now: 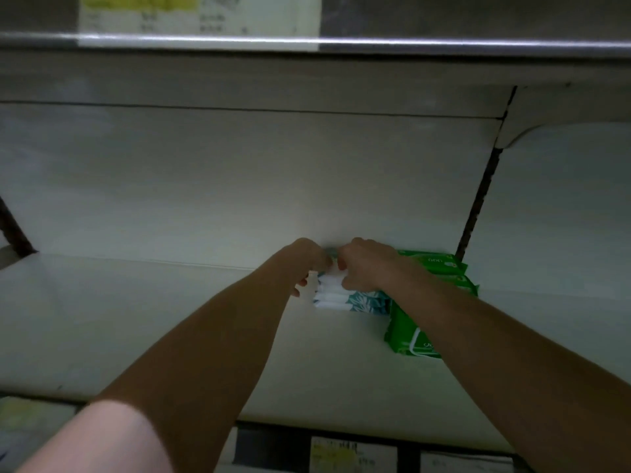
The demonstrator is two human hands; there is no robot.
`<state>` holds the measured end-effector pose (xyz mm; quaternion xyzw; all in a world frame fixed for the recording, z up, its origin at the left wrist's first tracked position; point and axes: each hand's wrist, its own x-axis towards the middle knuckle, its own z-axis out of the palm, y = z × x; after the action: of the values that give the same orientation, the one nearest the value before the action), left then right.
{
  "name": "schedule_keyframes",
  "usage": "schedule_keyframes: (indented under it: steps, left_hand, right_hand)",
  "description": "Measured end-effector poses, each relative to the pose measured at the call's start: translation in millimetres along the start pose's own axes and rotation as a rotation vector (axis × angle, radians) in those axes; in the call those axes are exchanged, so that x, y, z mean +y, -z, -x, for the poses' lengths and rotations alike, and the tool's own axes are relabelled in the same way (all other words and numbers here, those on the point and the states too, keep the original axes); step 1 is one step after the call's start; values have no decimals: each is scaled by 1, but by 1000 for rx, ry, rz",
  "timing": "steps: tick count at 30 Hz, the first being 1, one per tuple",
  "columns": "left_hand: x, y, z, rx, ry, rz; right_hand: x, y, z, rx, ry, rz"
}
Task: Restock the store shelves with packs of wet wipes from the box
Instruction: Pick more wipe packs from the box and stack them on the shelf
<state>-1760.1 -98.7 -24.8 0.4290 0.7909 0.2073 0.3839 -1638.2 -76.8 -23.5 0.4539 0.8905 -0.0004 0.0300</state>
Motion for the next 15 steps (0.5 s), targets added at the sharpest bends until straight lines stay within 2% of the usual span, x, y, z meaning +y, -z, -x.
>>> schedule_keyframes:
  steps: [7, 15]
  left_hand:
    - [-38, 49, 24, 142, 30, 70]
    - [-96, 103, 72, 383, 191, 34]
  right_hand:
    - [-54, 14, -11, 24, 106, 10]
    - [-144, 31, -24, 58, 345, 33]
